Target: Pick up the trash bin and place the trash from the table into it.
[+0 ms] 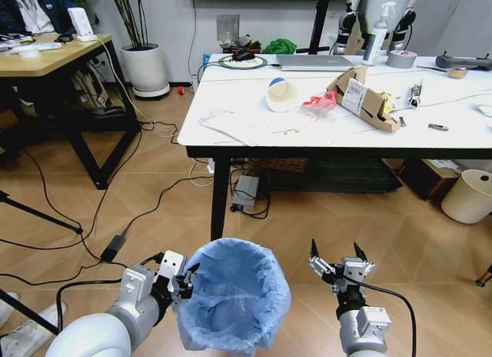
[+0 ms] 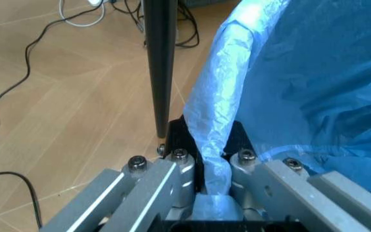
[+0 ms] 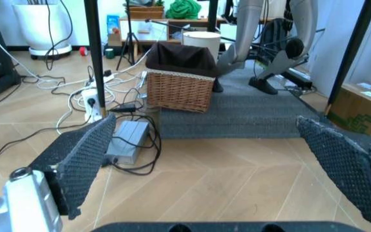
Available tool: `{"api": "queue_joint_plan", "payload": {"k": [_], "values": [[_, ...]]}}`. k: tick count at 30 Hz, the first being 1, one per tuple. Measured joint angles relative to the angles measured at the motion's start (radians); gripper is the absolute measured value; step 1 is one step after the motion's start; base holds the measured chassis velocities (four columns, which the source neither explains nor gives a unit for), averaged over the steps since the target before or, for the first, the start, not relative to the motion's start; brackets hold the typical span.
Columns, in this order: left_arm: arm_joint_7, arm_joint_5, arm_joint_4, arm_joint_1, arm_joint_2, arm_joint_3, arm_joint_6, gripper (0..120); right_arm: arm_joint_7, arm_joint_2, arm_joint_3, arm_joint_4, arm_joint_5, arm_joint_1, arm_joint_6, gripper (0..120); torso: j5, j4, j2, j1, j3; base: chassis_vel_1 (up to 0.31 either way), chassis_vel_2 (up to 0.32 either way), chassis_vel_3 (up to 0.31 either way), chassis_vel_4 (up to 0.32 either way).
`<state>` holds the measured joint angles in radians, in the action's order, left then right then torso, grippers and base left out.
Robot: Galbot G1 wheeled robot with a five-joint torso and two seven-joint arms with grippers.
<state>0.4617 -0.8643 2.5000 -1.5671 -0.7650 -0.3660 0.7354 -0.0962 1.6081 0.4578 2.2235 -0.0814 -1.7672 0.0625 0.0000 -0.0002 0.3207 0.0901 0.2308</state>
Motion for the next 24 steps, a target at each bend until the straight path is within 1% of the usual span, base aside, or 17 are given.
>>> {"api": "queue_joint_plan", "payload": {"k": [4, 8, 12, 13, 17, 24], "values": [[0.000, 0.001, 0.000, -0.001, -0.002, 0.000, 0.000, 2, 0.000, 0.000, 0.000, 0.002, 0.000, -0.002, 0.000, 100, 0.0001, 0.0000, 0.018, 0.006, 0.012, 0.000, 0.000, 0.000, 0.000], [0.000, 0.002, 0.000, -0.002, -0.002, 0.000, 0.000, 2, 0.000, 0.000, 0.000, 0.003, 0.000, -0.002, 0.000, 100, 0.0000, 0.0000, 0.026, 0.008, 0.017, 0.000, 0.000, 0.000, 0.000], [0.000, 0.002, 0.000, -0.002, -0.002, -0.001, 0.000, 2, 0.000, 0.000, 0.001, 0.004, 0.000, -0.002, 0.000, 100, 0.0000, 0.0000, 0.047, 0.014, 0.033, 0.000, 0.000, 0.000, 0.000], [0.000, 0.002, 0.000, -0.002, -0.002, -0.001, 0.000, 2, 0.000, 0.000, 0.001, 0.004, 0.000, -0.002, 0.000, 100, 0.0000, 0.0000, 0.047, 0.014, 0.033, 0.000, 0.000, 0.000, 0.000], [0.000, 0.002, 0.000, -0.008, -0.003, -0.002, 0.000, 2, 0.000, 0.000, 0.001, 0.009, 0.002, -0.005, 0.000, 100, 0.0000, 0.0000, 0.069, 0.021, 0.047, 0.000, 0.000, 0.000, 0.000], [0.000, 0.008, 0.000, -0.018, -0.006, -0.005, 0.000, 2, -0.001, 0.000, -0.004, 0.031, 0.024, -0.015, 0.005, 100, 0.0000, 0.0001, 0.096, 0.031, 0.064, 0.000, 0.000, 0.000, 0.000]]}}
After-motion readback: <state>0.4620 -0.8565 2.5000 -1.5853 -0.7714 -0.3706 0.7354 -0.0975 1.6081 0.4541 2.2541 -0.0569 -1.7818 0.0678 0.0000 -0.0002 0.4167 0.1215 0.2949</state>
